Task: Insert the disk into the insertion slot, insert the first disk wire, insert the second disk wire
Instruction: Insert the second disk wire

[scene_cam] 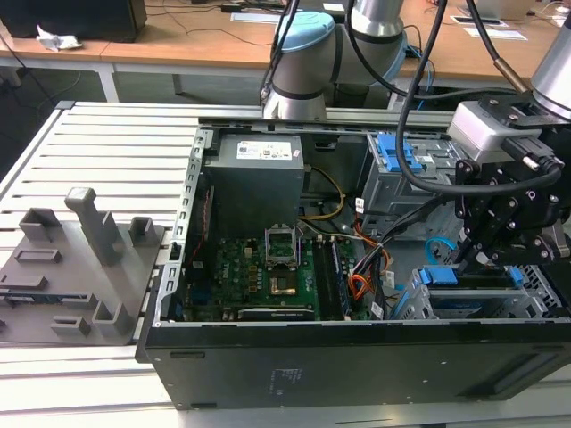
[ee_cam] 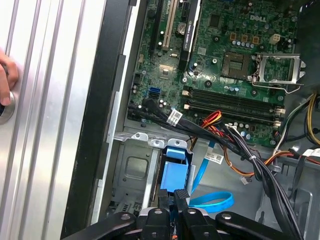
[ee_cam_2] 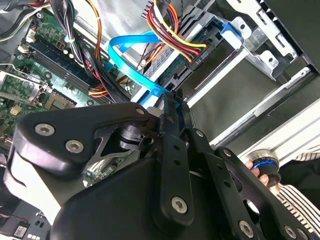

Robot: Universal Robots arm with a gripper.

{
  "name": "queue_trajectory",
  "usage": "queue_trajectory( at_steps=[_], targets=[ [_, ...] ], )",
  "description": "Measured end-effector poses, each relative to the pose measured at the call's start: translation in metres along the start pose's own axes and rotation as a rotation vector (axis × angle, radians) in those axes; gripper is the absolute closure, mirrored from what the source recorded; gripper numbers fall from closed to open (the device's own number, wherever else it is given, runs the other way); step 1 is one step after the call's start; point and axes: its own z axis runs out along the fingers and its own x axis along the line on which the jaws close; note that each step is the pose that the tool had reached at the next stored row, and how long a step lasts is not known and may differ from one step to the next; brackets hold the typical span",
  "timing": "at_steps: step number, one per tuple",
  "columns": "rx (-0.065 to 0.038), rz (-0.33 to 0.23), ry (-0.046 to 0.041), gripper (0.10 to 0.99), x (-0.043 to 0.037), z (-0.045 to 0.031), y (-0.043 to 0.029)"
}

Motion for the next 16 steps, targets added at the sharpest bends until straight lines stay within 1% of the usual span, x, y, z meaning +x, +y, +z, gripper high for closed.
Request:
queue_trajectory(
  at_steps=[8,16],
  targets=[
    [0.0,0.008,-0.0004,0.922,0.0,0.0,0.0],
    [-0.005,0.132,-0.007,0.922,0.0,0.0004,0.0]
  ],
)
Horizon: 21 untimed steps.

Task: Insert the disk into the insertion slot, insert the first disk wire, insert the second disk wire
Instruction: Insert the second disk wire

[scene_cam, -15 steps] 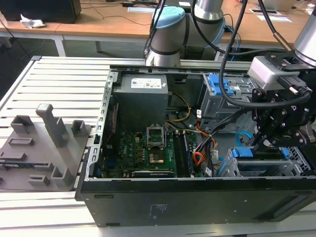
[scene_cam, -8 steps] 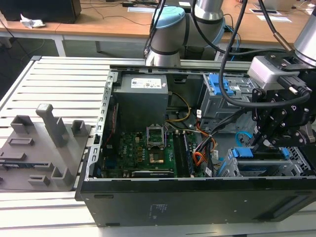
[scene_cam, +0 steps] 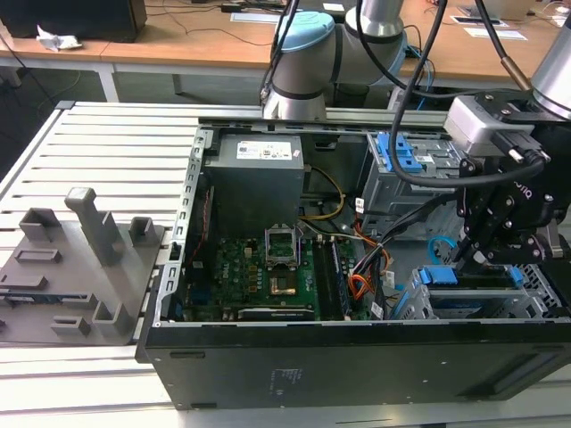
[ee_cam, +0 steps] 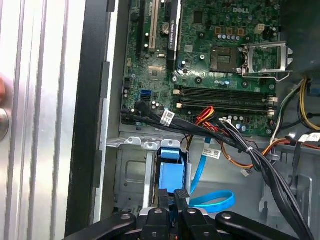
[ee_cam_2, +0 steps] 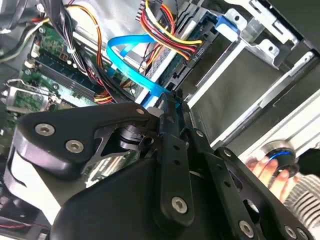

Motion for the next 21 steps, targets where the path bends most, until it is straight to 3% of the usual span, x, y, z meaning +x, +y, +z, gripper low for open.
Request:
queue_trajectory(
  at_steps=[3,6,8,12,21],
  targets=[
    [-0.001,0.036,-0.0064,0.922,-0.0001,0.0006,0.0],
    [-0.001,0.037,-0.0073,0.922,0.0,0.0006,0.0],
    [-0.001,0.037,-0.0132,0.922,0.0001,0.0007,-0.0002],
    [-0.004,0.037,-0.0138,0.922,0.0,0.0033,-0.0092],
    [-0.004,0.037,-0.015,0.922,-0.002,0.0071,-0.0179]
  ],
)
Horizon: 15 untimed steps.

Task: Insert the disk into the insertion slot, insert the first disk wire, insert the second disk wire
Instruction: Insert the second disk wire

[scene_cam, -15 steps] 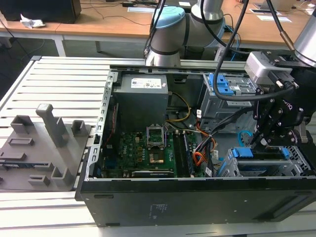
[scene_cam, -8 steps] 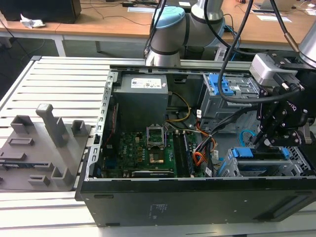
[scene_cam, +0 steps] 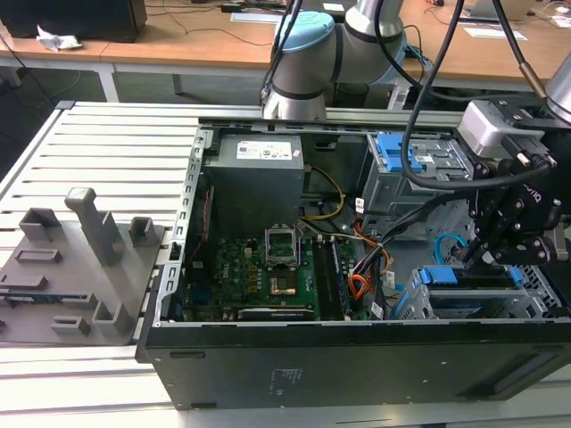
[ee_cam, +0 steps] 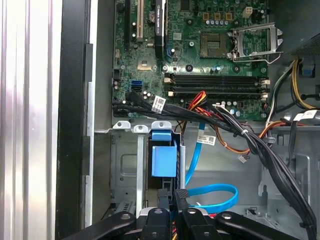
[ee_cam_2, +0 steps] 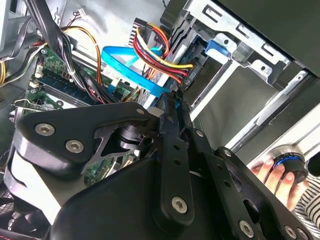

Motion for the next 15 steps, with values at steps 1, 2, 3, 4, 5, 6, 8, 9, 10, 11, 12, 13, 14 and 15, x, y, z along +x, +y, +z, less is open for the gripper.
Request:
queue_trajectory(
  at_steps=[1,2,3,4,5,6,8,9,10,11,12,13,14,15],
  targets=[
    [0.0,0.0,-0.0001,0.922,0.0,0.0004,-0.0001],
    [0.0,0.0,-0.0003,0.922,0.0,0.001,-0.0003],
    [0.0,0.0,-0.0005,0.922,0.0,0.0014,-0.0004],
    [0.0,0.0,-0.0008,0.922,-0.0001,0.0021,-0.0004],
    [0.0,0.0,-0.0009,0.922,-0.0001,0.0029,-0.0006],
    [0.0,0.0,-0.0012,0.922,-0.0001,0.0036,-0.0007],
    [0.0,0.0,-0.0017,0.922,-0.0002,0.0043,-0.0013],
    [0.0,0.0,-0.0019,0.922,-0.0002,0.0044,-0.0016],
    [0.0,0.0,-0.002,0.922,-0.0002,0.0044,-0.002],
    [0.0,0.0,-0.002,0.922,-0.0002,0.0044,-0.0023],
    [0.0,0.0,-0.0023,0.922,-0.0001,0.0044,-0.0023],
    [0.0,0.0,-0.0057,0.922,-0.0002,0.0053,-0.0025],
    [0.0,-0.001,-0.0044,0.922,-0.0001,0.0045,-0.0024],
    [0.0,-0.001,-0.0039,0.922,-0.0002,0.0039,-0.0024]
  ],
)
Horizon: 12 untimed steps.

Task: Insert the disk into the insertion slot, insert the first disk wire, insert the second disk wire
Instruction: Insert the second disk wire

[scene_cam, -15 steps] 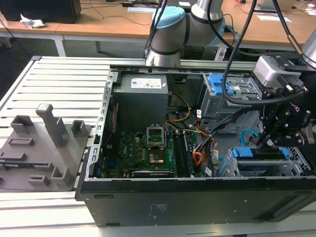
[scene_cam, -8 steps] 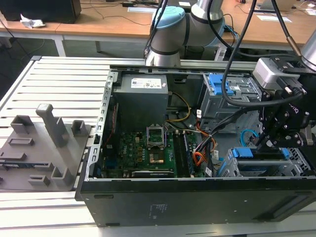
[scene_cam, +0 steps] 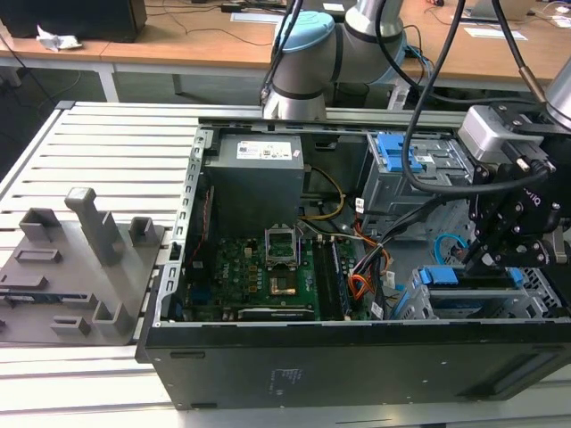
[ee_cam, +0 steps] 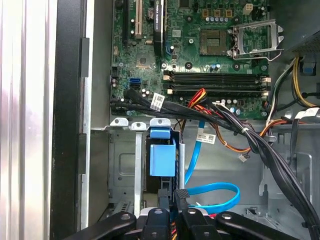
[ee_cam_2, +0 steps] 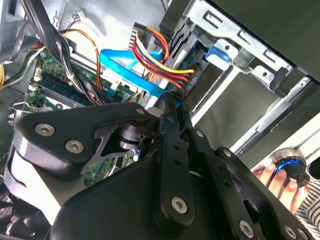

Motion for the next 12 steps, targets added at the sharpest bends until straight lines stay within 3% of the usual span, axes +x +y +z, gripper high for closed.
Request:
queue_trajectory(
  at_steps=[12],
  targets=[
    [0.0,0.0,-0.0037,0.922,0.0009,0.0066,-0.0003]
  ],
)
